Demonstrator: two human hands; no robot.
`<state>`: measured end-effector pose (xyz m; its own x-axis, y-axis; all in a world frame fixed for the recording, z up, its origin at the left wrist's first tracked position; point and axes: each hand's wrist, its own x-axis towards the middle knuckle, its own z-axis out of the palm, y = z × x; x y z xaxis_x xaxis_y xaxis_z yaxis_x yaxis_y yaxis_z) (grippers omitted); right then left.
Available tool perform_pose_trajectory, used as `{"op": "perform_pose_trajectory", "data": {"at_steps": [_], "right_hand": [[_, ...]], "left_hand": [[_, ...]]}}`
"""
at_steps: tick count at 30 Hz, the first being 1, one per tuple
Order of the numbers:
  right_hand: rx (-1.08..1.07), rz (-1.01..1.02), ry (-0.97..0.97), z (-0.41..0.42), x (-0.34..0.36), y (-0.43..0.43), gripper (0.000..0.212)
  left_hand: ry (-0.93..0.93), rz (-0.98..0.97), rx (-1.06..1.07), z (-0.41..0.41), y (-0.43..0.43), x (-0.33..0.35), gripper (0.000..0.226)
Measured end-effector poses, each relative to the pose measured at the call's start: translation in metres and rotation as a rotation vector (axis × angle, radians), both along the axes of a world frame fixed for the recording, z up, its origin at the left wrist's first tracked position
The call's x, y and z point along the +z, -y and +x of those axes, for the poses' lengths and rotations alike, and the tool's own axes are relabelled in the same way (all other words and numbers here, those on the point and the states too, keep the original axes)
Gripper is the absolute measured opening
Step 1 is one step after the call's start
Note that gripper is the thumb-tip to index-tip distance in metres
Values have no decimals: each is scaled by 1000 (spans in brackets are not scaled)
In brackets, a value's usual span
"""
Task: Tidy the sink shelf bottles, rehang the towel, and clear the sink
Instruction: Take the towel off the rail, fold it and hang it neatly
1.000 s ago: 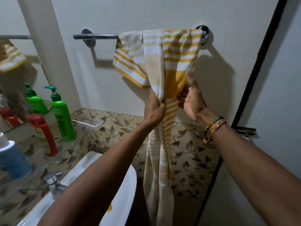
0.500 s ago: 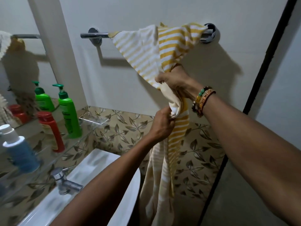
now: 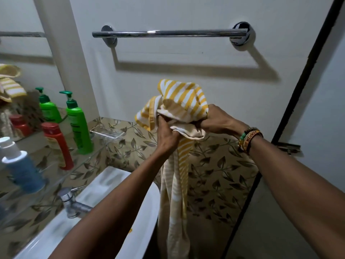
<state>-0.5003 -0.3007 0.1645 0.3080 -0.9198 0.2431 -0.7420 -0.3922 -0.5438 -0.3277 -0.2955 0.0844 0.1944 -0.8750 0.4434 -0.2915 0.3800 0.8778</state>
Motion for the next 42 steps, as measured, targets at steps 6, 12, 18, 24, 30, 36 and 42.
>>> {"op": "perform_pose_trajectory", "data": {"at_steps": [6, 12, 18, 24, 30, 36, 42], "right_hand": [[179, 380, 223, -27, -7, -5, 70], [-52, 141, 869, -41, 9, -7, 89], [-164, -342, 932, -33, 42, -10, 96], [48, -215, 608, -27, 40, -14, 20], [-38, -29, 748, -45, 14, -14, 17], [105, 190, 478, -35, 0, -17, 67], [-8, -8, 415, -28, -6, -15, 28]], "left_hand": [[148, -117, 49, 1, 0, 9, 63], [344, -250, 123, -3, -2, 30, 66], [846, -495, 142, -5, -3, 45, 37], [908, -618, 145, -15, -1, 60, 18], [675, -401, 221, -6, 11, 79, 47], [675, -173, 344, -14, 11, 88, 26], [657, -92, 354, -18, 10, 94, 25]]}}
